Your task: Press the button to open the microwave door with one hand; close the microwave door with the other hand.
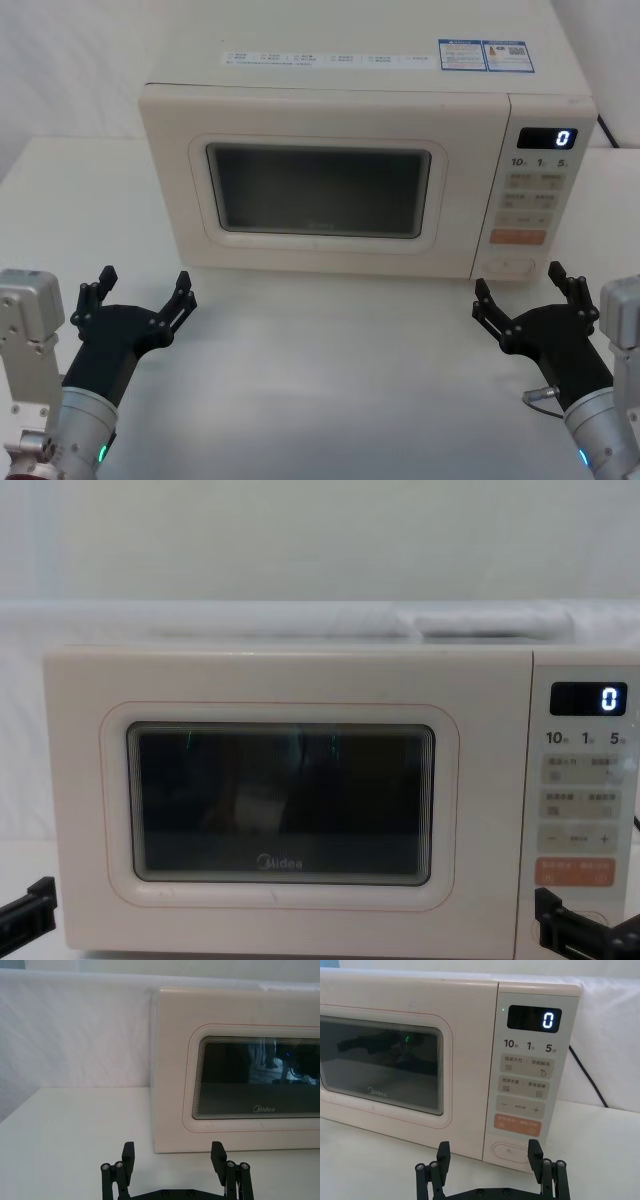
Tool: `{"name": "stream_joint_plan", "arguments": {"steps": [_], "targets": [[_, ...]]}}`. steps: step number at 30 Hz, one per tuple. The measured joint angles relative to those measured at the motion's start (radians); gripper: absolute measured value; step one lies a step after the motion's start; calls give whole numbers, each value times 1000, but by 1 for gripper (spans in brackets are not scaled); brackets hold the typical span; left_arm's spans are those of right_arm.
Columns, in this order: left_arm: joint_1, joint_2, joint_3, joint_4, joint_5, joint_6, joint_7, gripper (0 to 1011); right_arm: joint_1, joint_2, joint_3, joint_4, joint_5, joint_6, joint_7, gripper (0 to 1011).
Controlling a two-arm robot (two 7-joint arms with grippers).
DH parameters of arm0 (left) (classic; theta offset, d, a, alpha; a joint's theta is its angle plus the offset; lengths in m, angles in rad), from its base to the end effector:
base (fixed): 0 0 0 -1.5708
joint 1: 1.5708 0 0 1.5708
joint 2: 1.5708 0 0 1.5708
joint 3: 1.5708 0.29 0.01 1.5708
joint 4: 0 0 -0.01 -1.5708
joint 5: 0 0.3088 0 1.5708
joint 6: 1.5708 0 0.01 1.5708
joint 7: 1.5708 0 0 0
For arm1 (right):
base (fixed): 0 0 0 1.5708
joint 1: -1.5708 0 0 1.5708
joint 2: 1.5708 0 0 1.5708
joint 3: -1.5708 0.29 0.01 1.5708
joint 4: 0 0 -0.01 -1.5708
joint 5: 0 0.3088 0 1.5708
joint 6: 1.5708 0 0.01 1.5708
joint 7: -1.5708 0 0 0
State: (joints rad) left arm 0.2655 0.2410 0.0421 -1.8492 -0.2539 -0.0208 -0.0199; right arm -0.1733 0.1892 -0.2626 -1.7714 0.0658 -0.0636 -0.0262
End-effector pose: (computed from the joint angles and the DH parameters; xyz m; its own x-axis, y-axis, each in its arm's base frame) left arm 0.2529 0.0376 -0.2853 0.1245 0.9917 -0.0327 -0.9921 0.1240 -0.0176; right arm 0.2658 0.0383 -0.2976 0.2627 -0.9625 0.0675 0.9628 0.2661 0.0477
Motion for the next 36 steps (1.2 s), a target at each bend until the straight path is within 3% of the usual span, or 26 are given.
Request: {"name": "stream_joint_plan", "arguments": {"steps": [36], "targets": [[0, 0, 0, 0, 0, 0, 0, 1001, 0, 0, 0, 0, 0, 0, 0, 1002]]}}
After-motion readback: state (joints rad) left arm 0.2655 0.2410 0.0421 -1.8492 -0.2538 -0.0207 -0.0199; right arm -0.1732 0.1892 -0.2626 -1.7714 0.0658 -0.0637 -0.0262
